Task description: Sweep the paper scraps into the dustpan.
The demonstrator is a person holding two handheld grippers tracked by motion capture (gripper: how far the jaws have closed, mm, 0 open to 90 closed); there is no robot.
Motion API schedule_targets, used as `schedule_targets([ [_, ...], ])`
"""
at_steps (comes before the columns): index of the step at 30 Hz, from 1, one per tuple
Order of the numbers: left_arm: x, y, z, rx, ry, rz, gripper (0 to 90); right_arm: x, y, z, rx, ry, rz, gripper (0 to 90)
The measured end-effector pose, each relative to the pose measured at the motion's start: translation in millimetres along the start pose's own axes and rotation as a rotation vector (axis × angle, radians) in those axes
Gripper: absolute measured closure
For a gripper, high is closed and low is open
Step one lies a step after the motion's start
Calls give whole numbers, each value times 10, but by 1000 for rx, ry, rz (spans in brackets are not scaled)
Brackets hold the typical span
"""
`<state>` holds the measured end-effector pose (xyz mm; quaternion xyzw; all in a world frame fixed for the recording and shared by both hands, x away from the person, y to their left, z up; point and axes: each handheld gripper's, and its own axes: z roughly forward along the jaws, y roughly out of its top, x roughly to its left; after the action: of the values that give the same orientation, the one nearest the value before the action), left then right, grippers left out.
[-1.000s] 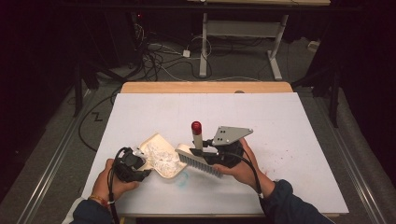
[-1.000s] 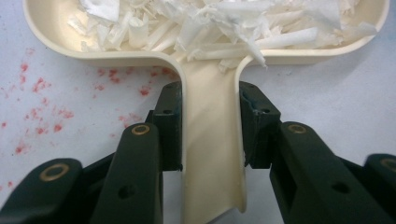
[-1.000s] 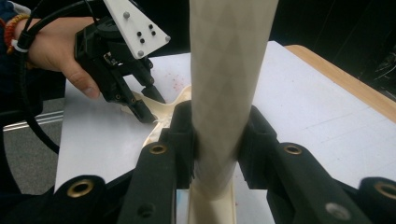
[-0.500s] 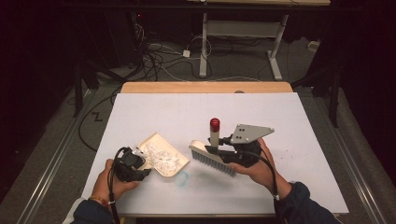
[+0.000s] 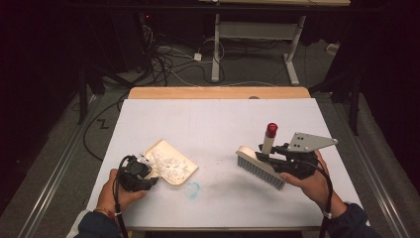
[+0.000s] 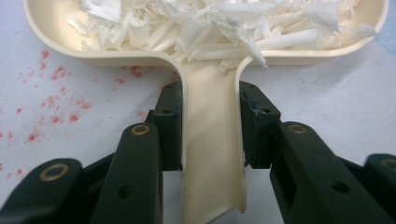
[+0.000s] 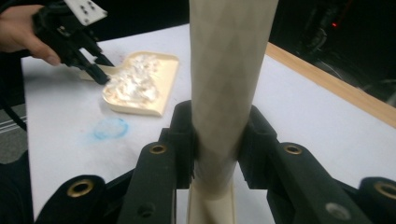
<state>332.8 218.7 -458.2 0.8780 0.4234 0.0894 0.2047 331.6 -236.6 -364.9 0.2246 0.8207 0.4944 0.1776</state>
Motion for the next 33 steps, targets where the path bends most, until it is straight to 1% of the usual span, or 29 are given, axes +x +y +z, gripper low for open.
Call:
schedule_targets([
  [2, 8, -1, 2, -2, -3, -4, 633, -45, -72, -64, 12, -16, 14, 713],
  [3, 12, 1, 2, -3, -3, -8, 633, -45, -72, -64, 12, -16, 14, 713],
  [4, 15, 4, 3, -4, -1, -10, 632, -88, -137, -130, 21, -26, 23, 713],
  [5, 16, 6, 4, -4, 1, -10, 633, -105, -165, -160, 25, -31, 30, 713],
  [6, 17, 7, 5, -5, 2, -13, 633, -105, -165, -160, 25, -31, 30, 713],
  [8, 23, 4, 5, -8, 3, -20, 632, -138, -218, -219, 27, -39, 41, 713],
  [9, 28, 2, 7, -11, 2, -25, 632, -165, -265, -270, 29, -35, 48, 713],
  [11, 40, -3, 5, -15, 8, -33, 632, -174, -284, -295, 31, -33, 52, 713],
  [13, 49, -11, 1, -18, 13, -42, 632, -197, -328, -358, 38, -27, 52, 712],
  [18, 95, -47, -25, -27, 18, -69, 632, -221, -374, -426, 37, -16, 68, 712],
  [19, 105, -52, -32, -28, 20, -74, 632, -235, -395, -454, 39, -6, 79, 713],
  [20, 115, -58, -35, -30, 23, -77, 632, -235, -395, -454, 39, -6, 79, 713],
  [22, 133, -73, -45, -32, 23, -90, 632, -246, -429, -479, 49, 24, 88, 713],
  [24, 153, -93, -53, -41, 28, -100, 632, -244, -437, -482, 54, 29, 87, 712],
  [26, 171, -107, -69, -51, 49, -110, 633, -239, -447, -483, 68, 33, 78, 712],
  [27, 186, -114, -75, -58, 56, -122, 632, -239, -453, -483, 72, 41, 76, 712],
  [28, 205, -122, -84, -67, 58, -131, 633, -236, -458, -482, 70, 49, 81, 712],
  [30, 233, -134, -98, -80, 68, -155, 633, -234, -464, -472, 77, 79, 83, 712],
  [33, 260, -143, -89, -84, 75, -177, 633, -212, -464, -450, 90, 112, 73, 712],
])
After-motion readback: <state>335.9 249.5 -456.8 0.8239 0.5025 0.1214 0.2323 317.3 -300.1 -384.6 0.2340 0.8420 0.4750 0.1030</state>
